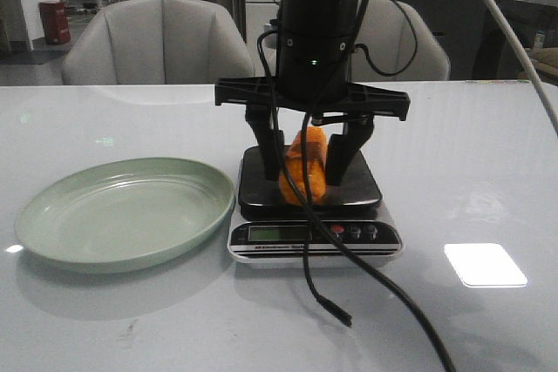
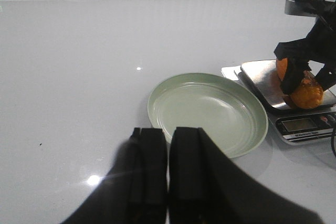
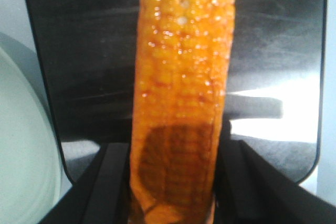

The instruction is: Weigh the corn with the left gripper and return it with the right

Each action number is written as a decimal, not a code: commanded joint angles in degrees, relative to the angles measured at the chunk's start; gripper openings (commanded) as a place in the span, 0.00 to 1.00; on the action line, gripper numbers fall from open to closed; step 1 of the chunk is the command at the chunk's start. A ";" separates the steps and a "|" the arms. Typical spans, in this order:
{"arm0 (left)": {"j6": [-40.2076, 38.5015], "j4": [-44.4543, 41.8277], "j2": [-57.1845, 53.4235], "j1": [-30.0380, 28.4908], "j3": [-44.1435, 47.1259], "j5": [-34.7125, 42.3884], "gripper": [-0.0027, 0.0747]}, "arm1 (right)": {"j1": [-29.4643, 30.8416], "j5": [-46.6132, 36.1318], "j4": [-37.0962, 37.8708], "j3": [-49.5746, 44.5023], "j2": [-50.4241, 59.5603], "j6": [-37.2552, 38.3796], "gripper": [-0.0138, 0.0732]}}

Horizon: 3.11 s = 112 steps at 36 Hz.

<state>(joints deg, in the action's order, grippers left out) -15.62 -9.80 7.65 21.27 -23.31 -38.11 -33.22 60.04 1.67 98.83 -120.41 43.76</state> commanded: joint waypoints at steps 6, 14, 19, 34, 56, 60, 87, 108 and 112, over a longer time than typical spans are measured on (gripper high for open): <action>-0.15 -0.32 0.74 -0.26 -1.36 4.08 0.19 | -0.01 -1.00 -0.57 5.33 3.01 0.12 0.33; -0.15 -0.32 0.74 -0.26 -1.36 4.18 0.19 | -3.12 -3.37 -8.60 11.13 2.74 -2.07 0.33; -0.15 -0.32 0.74 -0.26 -1.36 4.18 0.19 | -7.19 -9.60 -11.70 11.40 2.13 -7.06 0.33; -0.15 -0.32 0.74 -0.26 -1.36 4.18 0.19 | -11.93 -14.78 -12.51 11.61 -4.22 -7.29 0.76; -0.15 -0.32 0.74 -0.26 -1.36 4.18 0.19 | -0.56 16.37 -15.59 21.05 -1.43 -12.71 0.85; -0.15 -0.27 0.74 -0.26 -1.36 4.08 0.19 | 1.07 16.04 -17.43 20.77 2.38 -18.50 0.85; -0.15 -0.27 0.74 -0.26 -1.32 4.08 0.19 | 15.74 11.03 0.81 -6.15 29.45 -25.13 0.85; -0.15 -0.27 0.74 -0.26 -0.66 5.31 0.19 | 16.23 -20.08 8.03 -44.01 72.67 -28.21 0.85; -0.15 -0.27 0.74 -0.26 -0.66 5.31 0.19 | 16.09 -23.98 8.40 -51.96 81.68 -28.21 0.85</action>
<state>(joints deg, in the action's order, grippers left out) -15.62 -9.80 7.65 21.13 -22.64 -37.48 -17.22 43.26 8.15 50.77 -45.41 16.24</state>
